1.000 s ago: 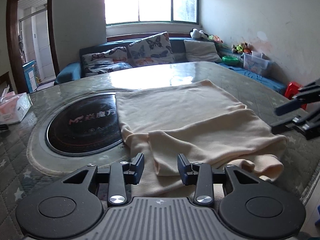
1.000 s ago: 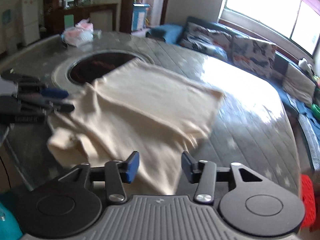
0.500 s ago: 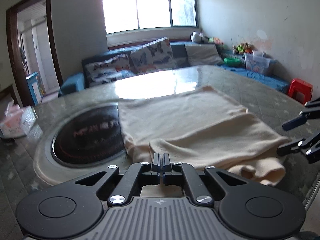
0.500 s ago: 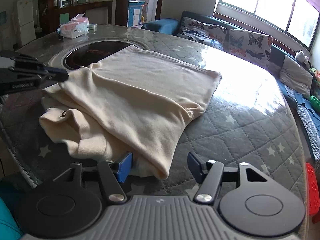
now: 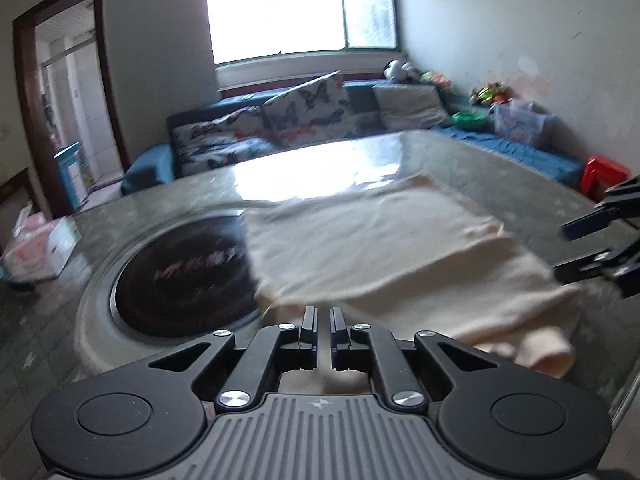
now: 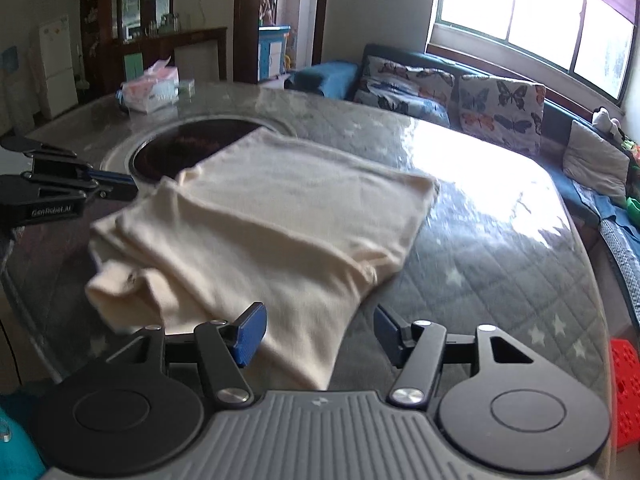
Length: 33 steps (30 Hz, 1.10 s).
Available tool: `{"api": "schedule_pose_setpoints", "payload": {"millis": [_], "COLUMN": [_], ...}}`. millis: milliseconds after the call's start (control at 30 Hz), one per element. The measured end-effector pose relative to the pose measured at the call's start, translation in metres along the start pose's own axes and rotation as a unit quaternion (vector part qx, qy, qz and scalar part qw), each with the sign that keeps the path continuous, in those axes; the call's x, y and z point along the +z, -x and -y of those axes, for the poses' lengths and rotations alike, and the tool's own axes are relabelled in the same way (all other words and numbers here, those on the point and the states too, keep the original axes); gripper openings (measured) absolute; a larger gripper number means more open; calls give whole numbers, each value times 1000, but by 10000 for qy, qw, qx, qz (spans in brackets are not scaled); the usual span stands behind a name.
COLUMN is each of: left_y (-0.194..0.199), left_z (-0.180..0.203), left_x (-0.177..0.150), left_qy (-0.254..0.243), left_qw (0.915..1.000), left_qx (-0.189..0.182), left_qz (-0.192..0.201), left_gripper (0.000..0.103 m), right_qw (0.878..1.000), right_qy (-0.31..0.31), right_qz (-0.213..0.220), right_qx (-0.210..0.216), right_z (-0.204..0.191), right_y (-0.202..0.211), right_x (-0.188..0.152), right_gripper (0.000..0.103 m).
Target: Fold clothes
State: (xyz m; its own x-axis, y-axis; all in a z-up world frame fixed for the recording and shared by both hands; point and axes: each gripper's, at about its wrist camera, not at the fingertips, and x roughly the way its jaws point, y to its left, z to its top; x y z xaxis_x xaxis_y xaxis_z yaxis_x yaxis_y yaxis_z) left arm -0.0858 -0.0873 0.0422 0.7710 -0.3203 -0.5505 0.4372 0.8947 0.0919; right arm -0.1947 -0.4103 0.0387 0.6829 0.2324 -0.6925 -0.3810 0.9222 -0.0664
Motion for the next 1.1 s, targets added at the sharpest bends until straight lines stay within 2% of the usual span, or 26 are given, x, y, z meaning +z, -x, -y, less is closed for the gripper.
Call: {"api": "schedule_pose_setpoints", "payload": {"millis": [100, 267, 467, 767, 833, 900, 1033, 1100], "left_y": [-18, -41, -52, -42, -37, -27, -4, 7], "left_z": [4, 4, -4, -6, -6, -4, -1, 1], "left_x": [5, 6, -2, -6, -6, -7, -17, -24], "left_qy": [-36, -39, -35, -205, -290, -430, -792, -971], "left_qw": [9999, 9995, 9986, 9982, 9982, 9982, 9962, 9944], "left_qx": [-48, -118, -255, -295, -271, -208, -283, -359], "left_qz": [-98, -280, -470, -474, -455, -373, -228, -212], "left_gripper": [8, 8, 8, 12, 17, 41, 47, 49], "right_qw": [9999, 9992, 9988, 9990, 9990, 9992, 9993, 9994], "right_qy": [-90, -213, -347, -251, -270, -267, -140, -51], "right_qz": [31, 102, -69, -85, -83, -8, 93, 25], "right_qx": [128, 316, 350, 357, 339, 297, 343, 349], "right_z": [1, -1, 5, 6, 6, 4, -4, -8], "right_y": [-16, -39, -65, -55, -56, -50, -36, -36], "right_x": [12, 25, 21, 13, 9, 10, 8, 4], "right_gripper": [50, 46, 43, 44, 44, 45, 46, 52]}}
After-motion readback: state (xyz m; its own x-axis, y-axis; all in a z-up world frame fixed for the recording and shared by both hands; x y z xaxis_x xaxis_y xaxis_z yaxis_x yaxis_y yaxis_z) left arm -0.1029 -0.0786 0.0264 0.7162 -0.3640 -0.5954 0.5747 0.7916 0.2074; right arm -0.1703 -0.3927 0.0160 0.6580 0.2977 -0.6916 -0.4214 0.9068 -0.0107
